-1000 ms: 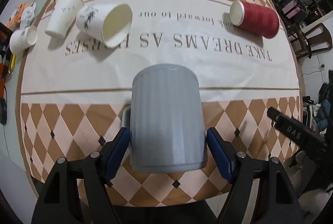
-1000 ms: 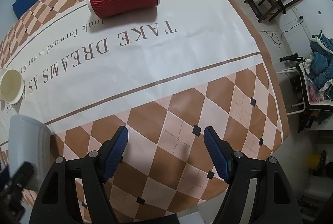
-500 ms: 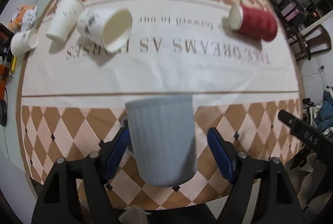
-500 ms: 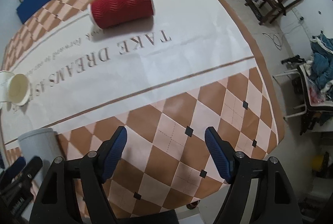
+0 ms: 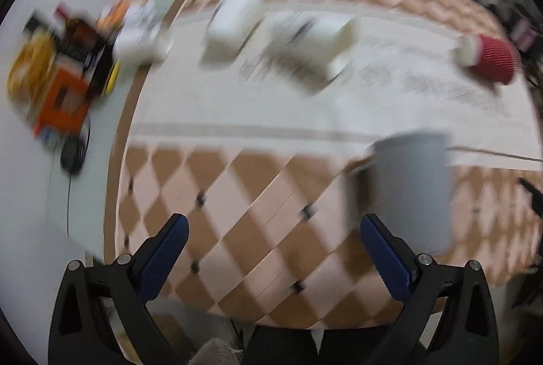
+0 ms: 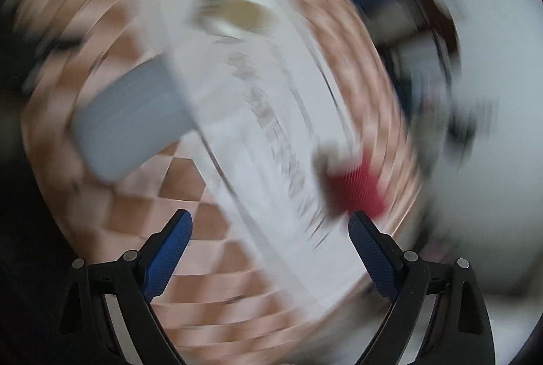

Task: Flip cup upside down
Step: 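Close the right gripper on the mug while the left gripper opens and releases it, then rotate the grey mug with the right gripper so its bottom faces up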

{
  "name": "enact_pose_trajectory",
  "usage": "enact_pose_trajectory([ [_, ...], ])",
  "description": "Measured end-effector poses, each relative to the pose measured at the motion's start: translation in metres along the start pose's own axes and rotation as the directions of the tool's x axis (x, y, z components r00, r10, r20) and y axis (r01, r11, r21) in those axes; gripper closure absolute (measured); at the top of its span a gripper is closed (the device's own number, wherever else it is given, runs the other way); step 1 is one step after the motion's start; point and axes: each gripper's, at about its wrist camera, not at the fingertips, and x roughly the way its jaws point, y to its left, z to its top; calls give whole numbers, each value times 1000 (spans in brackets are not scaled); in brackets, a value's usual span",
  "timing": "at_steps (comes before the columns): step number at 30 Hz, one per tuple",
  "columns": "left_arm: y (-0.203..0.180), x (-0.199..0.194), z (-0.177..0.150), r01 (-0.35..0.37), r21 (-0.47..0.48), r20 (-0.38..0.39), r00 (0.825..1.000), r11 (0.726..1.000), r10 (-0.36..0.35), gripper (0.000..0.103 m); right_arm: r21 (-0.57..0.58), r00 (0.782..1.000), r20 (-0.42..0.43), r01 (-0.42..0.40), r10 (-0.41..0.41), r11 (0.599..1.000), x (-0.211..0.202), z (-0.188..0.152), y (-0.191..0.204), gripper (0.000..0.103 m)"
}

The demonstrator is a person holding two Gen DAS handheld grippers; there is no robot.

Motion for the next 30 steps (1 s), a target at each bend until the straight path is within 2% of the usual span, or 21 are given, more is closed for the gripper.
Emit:
enact_pose_trajectory([
  [1,4,9,-5,1,-22,-21,1000,1000,-2,0,-170,999,23,44,-40,985,1,9,19,10],
  [2,10,22,-12,-2,-52,-49,999,999,-1,0,-320,996,46,82,-71,944,3,15,36,12],
  [3,13,28,-16,-6,-62,-62,998,998,2,0,-420,993,72,114,-92,900,4,17,50,12],
  [5,18,44,-25,-15,-89,-88,996,996,7,0,-625,981,148,190,-124,757,9,18,77,12],
  [6,20,47,-27,-16,-98,-96,995,995,7,0,-705,973,185,229,-137,671,12,16,89,12],
  [7,21,51,-30,-17,-108,-103,995,994,6,0,-776,962,225,271,-151,569,17,13,100,12],
  [10,26,60,-37,-15,-135,-108,994,991,0,0,-880,927,342,374,-156,292,31,3,123,15],
  [12,29,64,-39,-10,-147,-108,994,989,-6,0,-896,906,398,417,-140,150,40,-2,129,17],
  [13,30,66,-43,-4,-157,-108,994,988,-13,0,-899,899,417,429,-130,86,46,-3,130,21],
  [15,34,70,-45,3,-173,-112,993,985,-22,0,-907,901,418,421,-115,1,56,-6,135,22],
  [16,37,72,-46,0,-182,-115,993,983,-22,0,-897,890,442,440,-116,-37,62,-6,135,21],
  [18,43,73,-48,2,-198,-112,993,980,-25,0,-893,885,450,444,-120,-73,68,-3,132,20],
  [21,51,73,-49,1,-209,-108,994,978,-24,0,-893,884,450,444,-125,-68,71,-1,130,20],
  [23,57,74,-49,-5,-209,-106,994,978,-18,0,-894,886,449,447,-120,-43,69,0,128,20],
  [25,61,71,-48,-7,-208,-100,995,978,-14,0,-902,898,427,431,-107,8,62,-3,135,21],
  [30,64,59,-40,-19,-186,-65,998,982,7,0,-910,931,351,365,-101,196,49,8,126,21],
])
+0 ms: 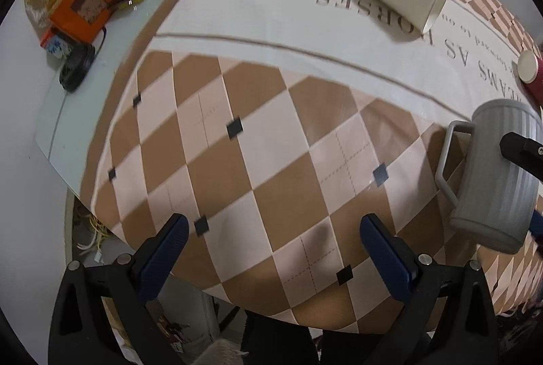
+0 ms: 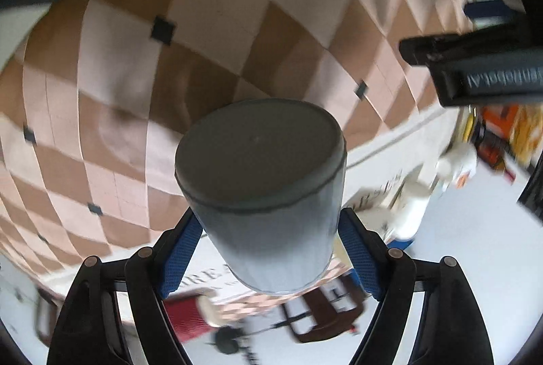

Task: Flip cup upside down
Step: 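Rotate the grey mug with the right gripper so its bottom faces up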

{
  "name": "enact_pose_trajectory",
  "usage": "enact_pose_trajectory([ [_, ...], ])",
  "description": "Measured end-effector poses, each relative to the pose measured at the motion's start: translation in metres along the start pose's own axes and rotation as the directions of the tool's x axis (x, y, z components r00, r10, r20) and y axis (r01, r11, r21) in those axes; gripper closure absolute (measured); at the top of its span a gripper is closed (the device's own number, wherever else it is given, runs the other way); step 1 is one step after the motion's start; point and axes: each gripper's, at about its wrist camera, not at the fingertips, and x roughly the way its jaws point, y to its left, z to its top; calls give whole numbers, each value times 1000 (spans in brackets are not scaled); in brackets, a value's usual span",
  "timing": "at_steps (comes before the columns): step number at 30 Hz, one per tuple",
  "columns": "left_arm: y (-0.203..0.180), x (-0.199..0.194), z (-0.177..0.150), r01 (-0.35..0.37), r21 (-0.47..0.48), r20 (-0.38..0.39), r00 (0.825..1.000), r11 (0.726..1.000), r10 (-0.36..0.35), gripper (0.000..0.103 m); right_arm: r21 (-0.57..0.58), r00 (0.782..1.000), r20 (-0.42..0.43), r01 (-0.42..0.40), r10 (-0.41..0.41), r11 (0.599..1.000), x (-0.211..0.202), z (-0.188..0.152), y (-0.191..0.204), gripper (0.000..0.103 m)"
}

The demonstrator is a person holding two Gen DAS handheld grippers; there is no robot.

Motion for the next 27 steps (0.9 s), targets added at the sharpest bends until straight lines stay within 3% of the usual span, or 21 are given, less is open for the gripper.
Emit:
enact_pose_trajectory([
  [3,-1,-4,9,-1,10,14,1000,1000,1,0,159,997,-23,-70,75,985,2,-10,-21,21],
  [5,-7,-7,11,-5,19,23,1000,1000,4,0,273,990,-39,-123,139,954,5,-19,-37,21],
  [7,-10,-8,13,-3,21,29,1000,1000,2,0,420,970,-47,-199,240,886,11,-30,-52,21],
  [9,-10,-14,21,1,19,37,999,1000,-1,0,556,938,-46,-262,344,789,20,-47,-60,21],
  [12,-11,-24,27,6,18,49,999,1000,-7,0,733,866,13,-348,500,584,34,-72,-68,21],
  [14,-10,-27,34,9,17,61,998,1000,-10,0,826,802,90,-392,591,406,46,-94,-72,21],
  [15,-10,-29,37,11,18,65,998,1000,-12,0,850,777,122,-403,618,338,49,-100,-71,21],
  [18,-10,-31,46,19,22,76,997,1000,-21,0,902,675,246,-421,695,90,63,-125,-64,21],
  [20,-11,-32,52,26,24,78,997,999,-28,0,903,585,350,-418,732,-99,79,-141,-59,21],
  [22,-13,-32,57,34,27,80,996,999,-36,0,888,514,427,-392,744,-240,91,-153,-50,21],
  [27,-21,-31,63,45,51,80,996,998,-49,0,815,381,579,-280,721,-507,121,-181,-31,20],
])
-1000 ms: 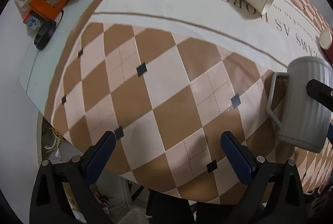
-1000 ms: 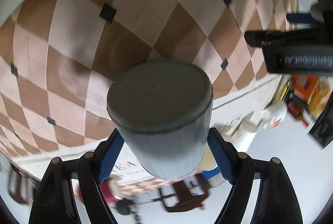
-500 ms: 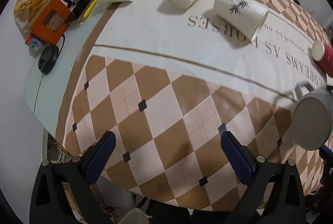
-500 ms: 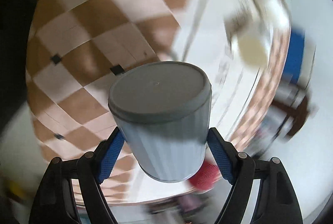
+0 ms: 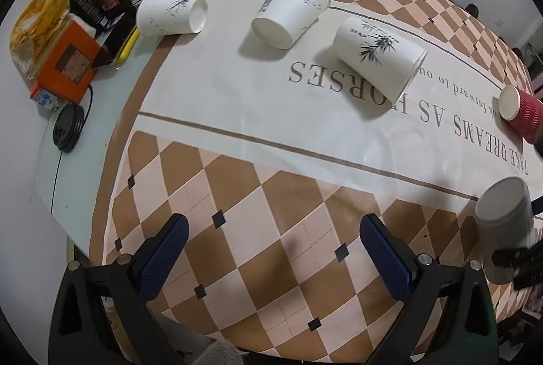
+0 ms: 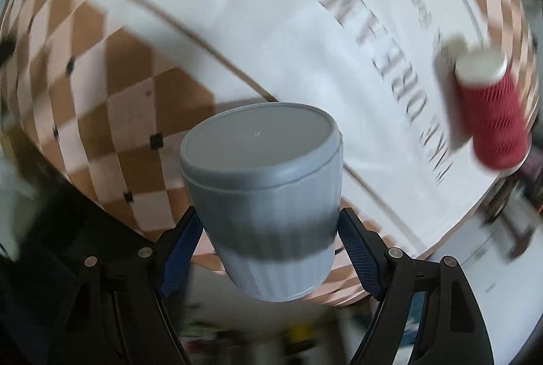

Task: Flip cup upside down
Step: 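Rotate the grey mug with the right gripper so its bottom faces up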

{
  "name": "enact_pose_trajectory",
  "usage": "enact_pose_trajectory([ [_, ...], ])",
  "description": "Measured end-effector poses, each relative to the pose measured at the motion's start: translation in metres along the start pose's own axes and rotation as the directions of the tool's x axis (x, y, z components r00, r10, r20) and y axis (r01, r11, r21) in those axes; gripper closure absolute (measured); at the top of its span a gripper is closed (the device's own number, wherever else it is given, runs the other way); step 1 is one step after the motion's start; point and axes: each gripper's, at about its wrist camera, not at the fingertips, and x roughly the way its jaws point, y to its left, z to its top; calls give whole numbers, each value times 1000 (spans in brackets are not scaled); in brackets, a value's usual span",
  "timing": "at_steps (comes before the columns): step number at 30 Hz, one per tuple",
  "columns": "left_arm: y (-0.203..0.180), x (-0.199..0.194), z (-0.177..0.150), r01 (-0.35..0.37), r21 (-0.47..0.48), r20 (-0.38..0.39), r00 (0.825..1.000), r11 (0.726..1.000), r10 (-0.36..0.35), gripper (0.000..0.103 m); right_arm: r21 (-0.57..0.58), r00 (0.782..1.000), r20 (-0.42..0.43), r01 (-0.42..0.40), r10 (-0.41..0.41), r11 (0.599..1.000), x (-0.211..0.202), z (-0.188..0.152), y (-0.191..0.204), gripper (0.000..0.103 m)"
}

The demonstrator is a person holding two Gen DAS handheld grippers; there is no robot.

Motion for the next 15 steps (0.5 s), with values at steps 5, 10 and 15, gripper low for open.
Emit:
enact_pose_trajectory([
  [5,-10,5,4,18,26,-13,1000,1000,-18,0,153,992,-21,-121,125,981,-4,14,-30,20],
  [10,-20,7,5,23,57,-21,1000,998,-22,0,169,997,-19,-76,81,983,-2,18,-21,19],
  [15,-26,7,6,25,82,-26,999,996,-23,0,147,1000,3,-13,13,989,-4,20,8,19],
])
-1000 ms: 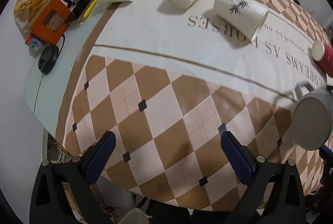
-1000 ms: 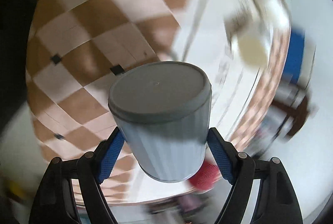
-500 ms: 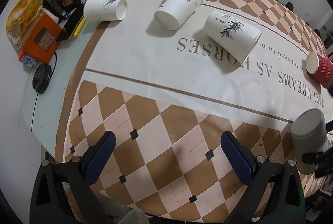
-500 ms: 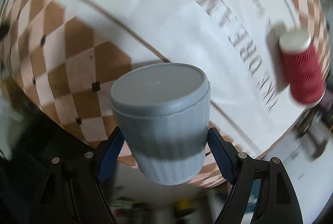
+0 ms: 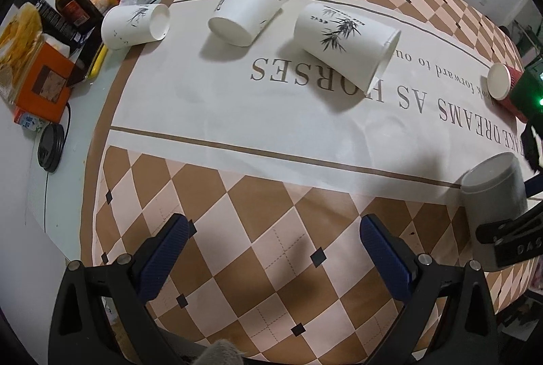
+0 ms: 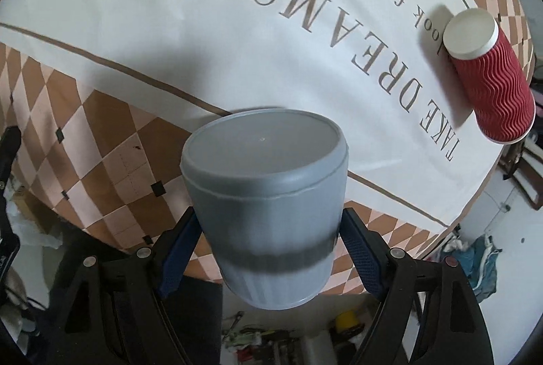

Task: Flip cup upside down
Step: 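Rotate the grey mug with the right gripper so its bottom faces up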

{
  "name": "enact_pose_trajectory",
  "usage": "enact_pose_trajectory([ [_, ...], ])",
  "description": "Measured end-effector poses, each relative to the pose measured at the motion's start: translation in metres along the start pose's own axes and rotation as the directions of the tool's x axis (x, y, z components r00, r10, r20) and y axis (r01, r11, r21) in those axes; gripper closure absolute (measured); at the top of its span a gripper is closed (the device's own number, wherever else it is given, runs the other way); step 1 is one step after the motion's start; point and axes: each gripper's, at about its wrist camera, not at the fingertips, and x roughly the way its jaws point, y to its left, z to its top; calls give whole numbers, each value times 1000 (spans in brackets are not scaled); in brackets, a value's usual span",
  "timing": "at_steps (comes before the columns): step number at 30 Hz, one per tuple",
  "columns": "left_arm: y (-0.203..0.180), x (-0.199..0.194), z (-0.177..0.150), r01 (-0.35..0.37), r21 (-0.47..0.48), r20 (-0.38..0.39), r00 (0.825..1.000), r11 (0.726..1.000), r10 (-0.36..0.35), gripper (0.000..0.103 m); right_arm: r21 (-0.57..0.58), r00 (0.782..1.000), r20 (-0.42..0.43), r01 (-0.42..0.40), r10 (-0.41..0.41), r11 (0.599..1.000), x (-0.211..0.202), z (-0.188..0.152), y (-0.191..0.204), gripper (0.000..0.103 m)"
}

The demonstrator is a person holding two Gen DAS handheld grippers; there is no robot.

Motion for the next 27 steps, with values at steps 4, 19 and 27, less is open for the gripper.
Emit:
enact_pose_trajectory([
  [4,-5,-2,-1,3,20,-1,1000,1000,-3,0,-33,1000,16,0,0,999,-6,-6,13,15],
  [19,-22,11,0,60,23,-45,997,998,-58,0,56,948,276,-180,158,982,-36,-36,-5,26],
  [27,-37,16,21,78,-5,-37,996,997,-78,0,137,717,679,-333,156,933,-72,-71,-33,26],
])
